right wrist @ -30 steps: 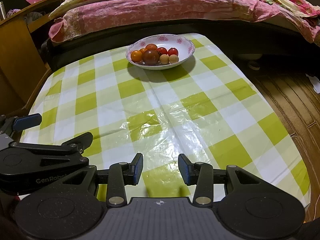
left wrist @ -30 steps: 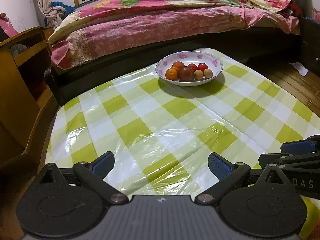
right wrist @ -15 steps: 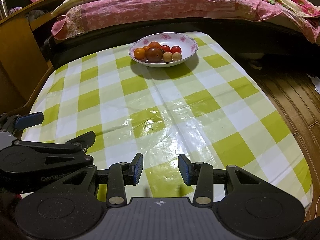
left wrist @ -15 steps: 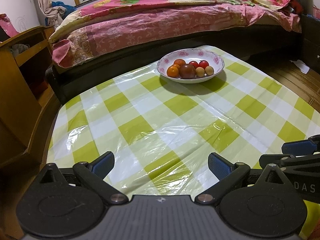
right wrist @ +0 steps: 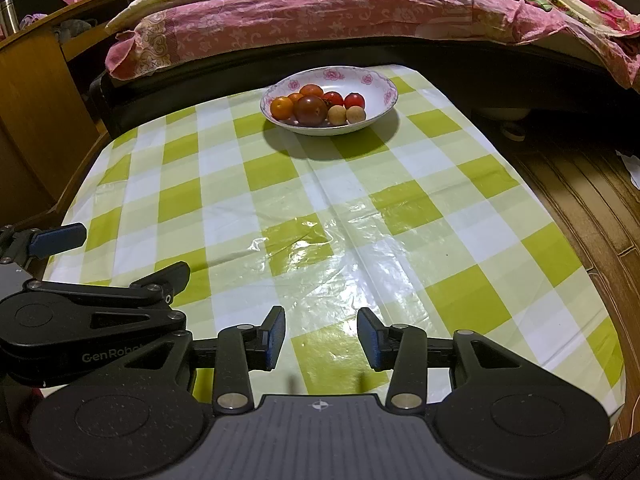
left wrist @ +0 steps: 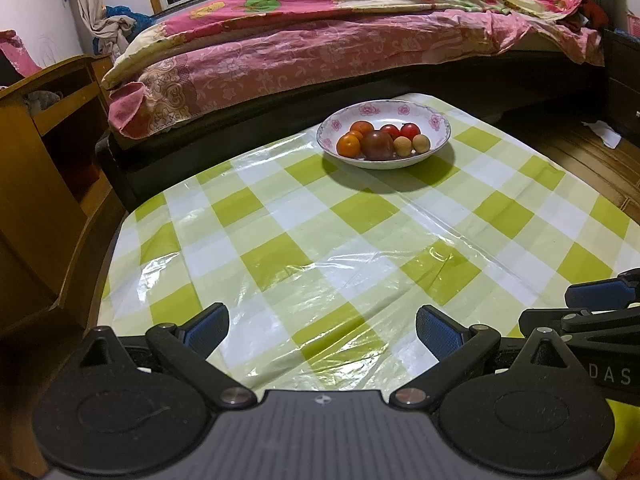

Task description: Organize fruits

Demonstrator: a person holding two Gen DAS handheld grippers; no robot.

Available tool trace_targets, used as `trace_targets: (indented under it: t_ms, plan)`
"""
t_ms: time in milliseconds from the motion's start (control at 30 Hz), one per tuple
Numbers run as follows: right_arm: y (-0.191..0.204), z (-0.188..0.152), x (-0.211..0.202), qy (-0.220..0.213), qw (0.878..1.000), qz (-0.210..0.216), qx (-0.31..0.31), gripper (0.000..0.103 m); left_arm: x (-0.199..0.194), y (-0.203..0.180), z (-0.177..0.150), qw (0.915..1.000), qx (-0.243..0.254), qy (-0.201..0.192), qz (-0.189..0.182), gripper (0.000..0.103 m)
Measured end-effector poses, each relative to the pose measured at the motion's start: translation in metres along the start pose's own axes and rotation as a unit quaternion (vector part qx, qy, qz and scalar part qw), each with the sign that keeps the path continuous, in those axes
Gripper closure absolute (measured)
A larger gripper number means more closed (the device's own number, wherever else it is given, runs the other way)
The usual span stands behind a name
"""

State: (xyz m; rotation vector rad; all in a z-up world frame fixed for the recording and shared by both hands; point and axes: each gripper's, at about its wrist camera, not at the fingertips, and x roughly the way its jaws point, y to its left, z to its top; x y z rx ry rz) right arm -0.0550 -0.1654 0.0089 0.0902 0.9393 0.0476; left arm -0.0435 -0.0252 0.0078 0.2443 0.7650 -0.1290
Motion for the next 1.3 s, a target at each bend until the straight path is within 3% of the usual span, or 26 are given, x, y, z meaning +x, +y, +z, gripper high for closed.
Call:
trace_targets:
  t_ms: [1200,1300]
  plan:
    - [0.0011,-0.0013,0.0017,0.003,1.0,-0.001,-0.001,0.063,-0.0005,0.0014,-0.002,1.0,-0.002,0.0,0.006,0.0]
    - [0.0012,-0.0019,0.002,0.003,1.0,-0.001,-0.003,0.059,-0.0001,0.0009,-0.0016,1.0,-0.002,0.001,0.007,0.0]
